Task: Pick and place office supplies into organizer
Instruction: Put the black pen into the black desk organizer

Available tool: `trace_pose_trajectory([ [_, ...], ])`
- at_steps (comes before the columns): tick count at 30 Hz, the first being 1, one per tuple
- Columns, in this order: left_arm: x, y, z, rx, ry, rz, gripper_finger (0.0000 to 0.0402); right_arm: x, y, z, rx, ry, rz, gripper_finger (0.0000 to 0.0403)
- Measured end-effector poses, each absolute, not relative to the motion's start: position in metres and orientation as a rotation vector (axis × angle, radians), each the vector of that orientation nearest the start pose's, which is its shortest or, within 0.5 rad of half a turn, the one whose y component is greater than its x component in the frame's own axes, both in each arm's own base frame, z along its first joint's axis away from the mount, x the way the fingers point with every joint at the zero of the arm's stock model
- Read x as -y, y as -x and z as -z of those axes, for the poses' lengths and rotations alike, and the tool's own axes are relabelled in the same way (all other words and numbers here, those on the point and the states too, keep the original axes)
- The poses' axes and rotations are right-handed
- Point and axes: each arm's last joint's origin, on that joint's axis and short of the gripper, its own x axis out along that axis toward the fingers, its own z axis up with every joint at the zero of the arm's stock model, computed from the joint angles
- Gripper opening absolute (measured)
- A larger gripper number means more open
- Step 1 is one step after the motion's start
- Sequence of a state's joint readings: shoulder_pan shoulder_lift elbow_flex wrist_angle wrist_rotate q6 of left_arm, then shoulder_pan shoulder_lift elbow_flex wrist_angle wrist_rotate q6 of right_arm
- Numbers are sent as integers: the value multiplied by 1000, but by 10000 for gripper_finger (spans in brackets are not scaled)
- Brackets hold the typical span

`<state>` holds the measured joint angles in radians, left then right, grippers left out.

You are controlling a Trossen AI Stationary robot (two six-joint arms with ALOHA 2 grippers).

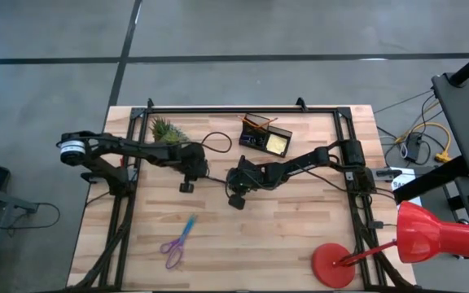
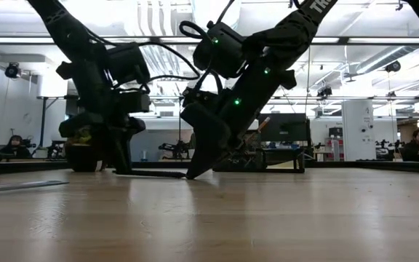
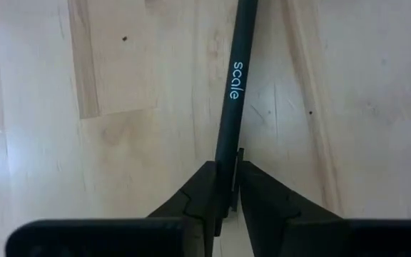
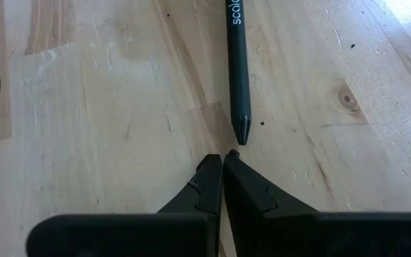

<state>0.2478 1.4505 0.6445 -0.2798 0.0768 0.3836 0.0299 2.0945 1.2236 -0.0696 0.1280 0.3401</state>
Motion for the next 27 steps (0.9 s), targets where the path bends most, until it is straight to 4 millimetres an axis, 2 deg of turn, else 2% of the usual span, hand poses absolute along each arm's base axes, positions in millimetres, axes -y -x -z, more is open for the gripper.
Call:
trace_pose_trajectory([
  [5, -59, -240, -144, -1092, -175, 43, 36, -9, -412, -107, -907, -240, 249, 9],
  [11, -61, -245, -153, -1100, -201, 1, 1, -8, -410, -113, -907, -233, 263, 9],
  [20, -64, -251, -175, -1121, -265, -17, 1, -5, -401, -121, -957, -175, 360, 9],
  [27, -66, -250, -173, -1142, -320, -36, 0, -5, -400, -121, -964, -172, 362, 9],
])
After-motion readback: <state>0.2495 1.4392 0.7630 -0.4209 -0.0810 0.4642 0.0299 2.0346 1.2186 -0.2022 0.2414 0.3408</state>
